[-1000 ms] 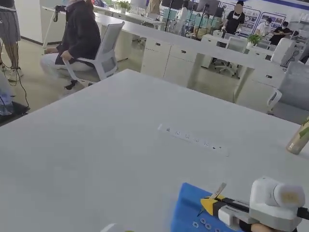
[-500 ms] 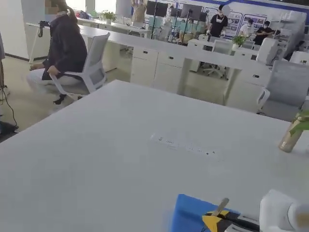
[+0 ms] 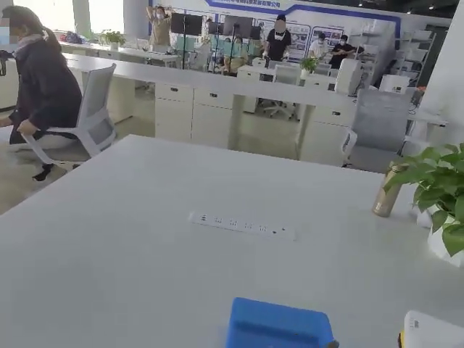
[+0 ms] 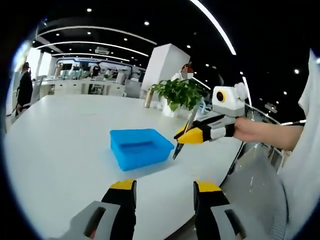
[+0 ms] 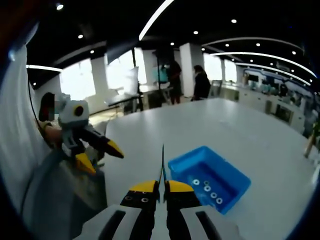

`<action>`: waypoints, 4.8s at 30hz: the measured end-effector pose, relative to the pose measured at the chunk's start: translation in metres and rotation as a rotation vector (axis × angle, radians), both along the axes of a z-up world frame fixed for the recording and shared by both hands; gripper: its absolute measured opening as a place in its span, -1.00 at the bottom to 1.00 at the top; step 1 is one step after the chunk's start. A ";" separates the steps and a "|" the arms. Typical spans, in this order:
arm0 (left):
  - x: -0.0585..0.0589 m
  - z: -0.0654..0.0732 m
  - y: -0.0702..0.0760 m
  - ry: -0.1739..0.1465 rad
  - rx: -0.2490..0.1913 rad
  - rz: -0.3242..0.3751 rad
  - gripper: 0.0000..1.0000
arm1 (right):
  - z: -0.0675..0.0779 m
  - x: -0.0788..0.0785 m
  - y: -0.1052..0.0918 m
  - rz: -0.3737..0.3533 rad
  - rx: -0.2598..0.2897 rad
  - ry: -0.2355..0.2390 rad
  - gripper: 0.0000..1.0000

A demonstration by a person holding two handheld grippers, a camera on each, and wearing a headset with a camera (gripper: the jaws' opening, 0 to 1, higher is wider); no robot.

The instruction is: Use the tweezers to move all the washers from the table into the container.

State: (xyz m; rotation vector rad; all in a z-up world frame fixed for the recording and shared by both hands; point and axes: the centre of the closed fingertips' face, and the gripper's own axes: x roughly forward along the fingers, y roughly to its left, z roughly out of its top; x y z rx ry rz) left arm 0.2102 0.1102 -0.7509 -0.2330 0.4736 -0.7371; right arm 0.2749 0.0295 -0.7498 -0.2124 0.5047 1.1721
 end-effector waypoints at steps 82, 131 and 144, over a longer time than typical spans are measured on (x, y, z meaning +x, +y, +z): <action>0.007 -0.078 -0.038 0.036 0.738 -0.817 -1.00 | -0.062 -0.047 -0.042 -0.076 -0.111 0.029 -0.33; 0.006 -0.060 -0.005 0.092 0.563 -0.447 -0.35 | 0.028 -0.018 -0.116 -0.552 0.091 -0.176 0.26; 0.024 0.015 0.023 -0.149 0.335 -0.055 0.22 | 0.049 -0.014 -0.128 -0.592 0.166 -0.229 0.51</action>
